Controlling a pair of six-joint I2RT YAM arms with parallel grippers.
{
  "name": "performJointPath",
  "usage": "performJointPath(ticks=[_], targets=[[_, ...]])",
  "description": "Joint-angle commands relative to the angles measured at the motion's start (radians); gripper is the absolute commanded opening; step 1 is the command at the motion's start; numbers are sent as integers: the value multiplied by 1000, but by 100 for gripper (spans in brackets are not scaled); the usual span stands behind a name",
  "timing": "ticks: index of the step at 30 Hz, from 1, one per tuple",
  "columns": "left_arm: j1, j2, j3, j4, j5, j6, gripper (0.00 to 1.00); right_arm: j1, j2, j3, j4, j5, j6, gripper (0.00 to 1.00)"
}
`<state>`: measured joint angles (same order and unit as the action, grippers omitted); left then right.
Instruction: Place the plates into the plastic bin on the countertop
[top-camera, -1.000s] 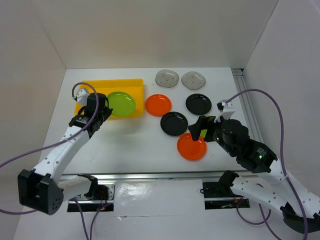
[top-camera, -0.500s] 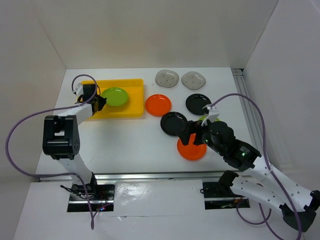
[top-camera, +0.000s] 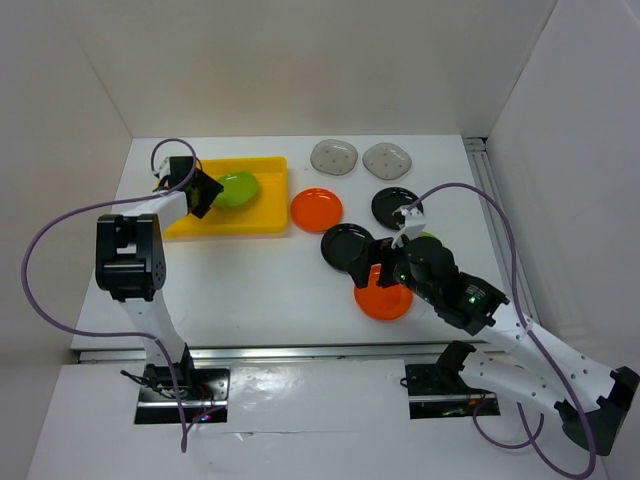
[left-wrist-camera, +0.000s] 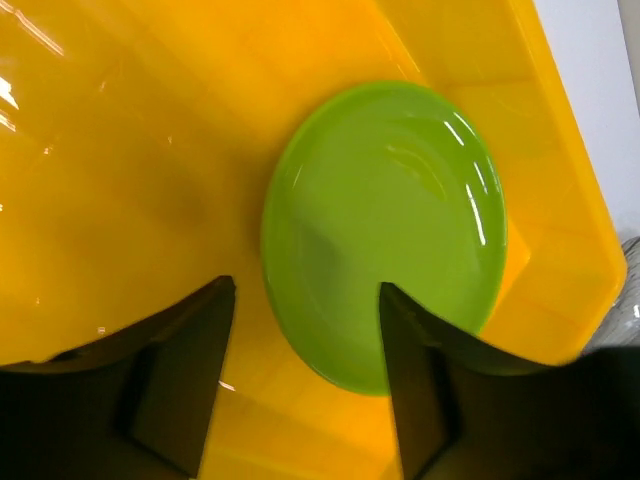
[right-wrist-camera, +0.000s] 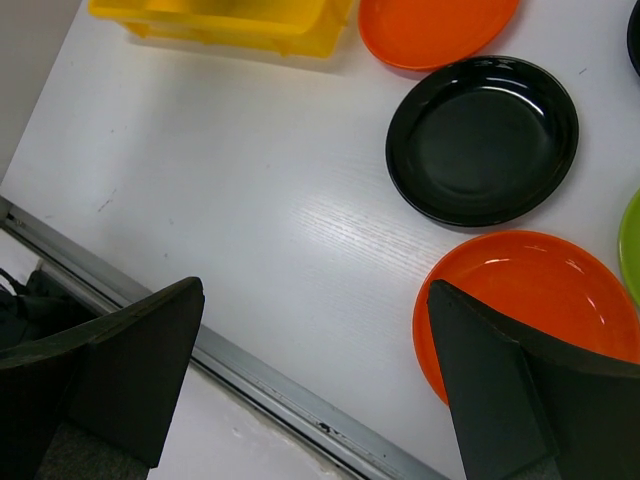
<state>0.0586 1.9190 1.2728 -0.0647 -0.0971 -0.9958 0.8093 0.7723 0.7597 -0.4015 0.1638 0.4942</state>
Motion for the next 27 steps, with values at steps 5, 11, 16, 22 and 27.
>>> performJointPath(ticks=[5, 11, 16, 22, 27], targets=[[-110, -282, 13, -32, 27, 60, 91, 2, -36, 81, 23, 35, 3, 100], [-437, -475, -90, 2, 63, 148, 100, 11, -117, 202, -135, 252, 14, 100], [-653, -476, -384, 245, 180, 146, 100, 11, -194, 300, -263, 328, 14, 100], [-841, -333, -483, 456, 214, 191, 97, 11, -266, 336, -318, 292, 3, 100], [-879, -238, -483, 465, 214, 155, 97, 11, -287, 317, -339, 279, 15, 100]])
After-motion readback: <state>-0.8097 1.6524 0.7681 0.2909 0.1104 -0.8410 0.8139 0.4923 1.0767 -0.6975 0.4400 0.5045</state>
